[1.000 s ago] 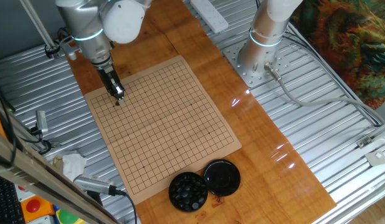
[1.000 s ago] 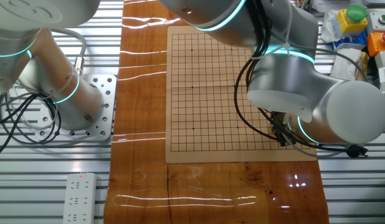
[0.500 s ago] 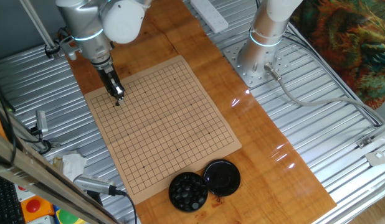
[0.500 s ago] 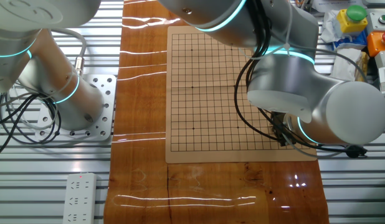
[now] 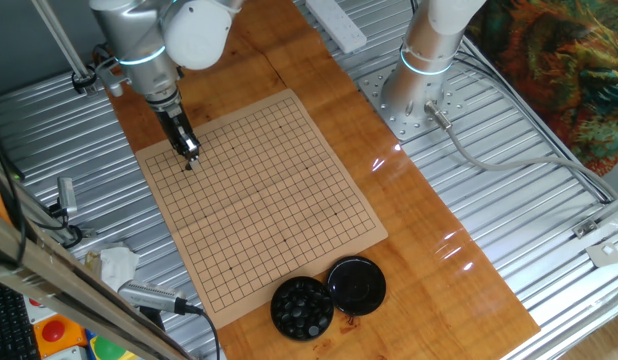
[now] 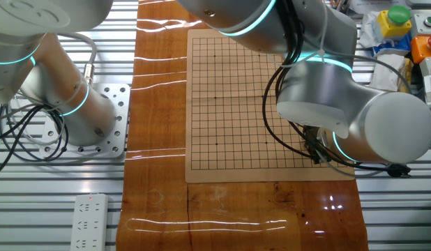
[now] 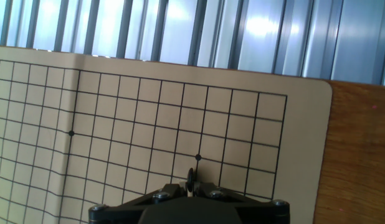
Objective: Play the first move as black on the 3-4 point in the upper right corner of the Go board
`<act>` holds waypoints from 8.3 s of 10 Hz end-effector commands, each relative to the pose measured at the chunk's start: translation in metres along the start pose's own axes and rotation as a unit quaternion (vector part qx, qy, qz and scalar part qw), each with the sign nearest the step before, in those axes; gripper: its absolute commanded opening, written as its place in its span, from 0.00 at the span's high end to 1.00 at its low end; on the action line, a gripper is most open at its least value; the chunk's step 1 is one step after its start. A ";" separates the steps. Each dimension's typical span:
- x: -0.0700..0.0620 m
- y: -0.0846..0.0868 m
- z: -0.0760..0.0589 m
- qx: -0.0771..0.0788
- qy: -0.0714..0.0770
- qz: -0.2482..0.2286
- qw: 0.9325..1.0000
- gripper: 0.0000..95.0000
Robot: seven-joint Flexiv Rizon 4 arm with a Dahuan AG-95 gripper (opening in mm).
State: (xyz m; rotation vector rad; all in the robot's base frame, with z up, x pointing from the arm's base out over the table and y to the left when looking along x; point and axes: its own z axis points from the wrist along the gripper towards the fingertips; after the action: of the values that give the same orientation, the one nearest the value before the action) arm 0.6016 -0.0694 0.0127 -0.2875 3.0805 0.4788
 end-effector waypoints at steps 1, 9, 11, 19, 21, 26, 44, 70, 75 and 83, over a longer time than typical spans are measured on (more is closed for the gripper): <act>0.000 0.000 0.000 0.004 0.001 0.004 1.000 1.00; 0.001 0.000 0.000 -0.006 -0.002 0.006 1.000 1.00; 0.001 0.000 0.000 -0.006 -0.002 0.005 1.000 1.00; 0.001 0.000 0.000 -0.005 -0.002 0.015 1.000 1.00; 0.001 0.000 0.000 -0.005 -0.003 0.015 1.000 0.80; 0.001 0.000 0.001 -0.003 -0.005 0.012 1.000 0.80; 0.001 -0.001 0.001 0.034 -0.004 -0.004 0.999 0.80; 0.003 -0.004 0.000 0.047 -0.003 -0.020 0.999 0.80; 0.003 -0.004 0.000 0.049 -0.003 -0.020 0.999 0.80; 0.002 -0.003 0.001 0.051 -0.002 -0.020 0.998 0.80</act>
State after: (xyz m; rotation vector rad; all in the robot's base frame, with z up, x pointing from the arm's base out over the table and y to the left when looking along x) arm 0.6003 -0.0717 0.0108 -0.3455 3.0752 0.3192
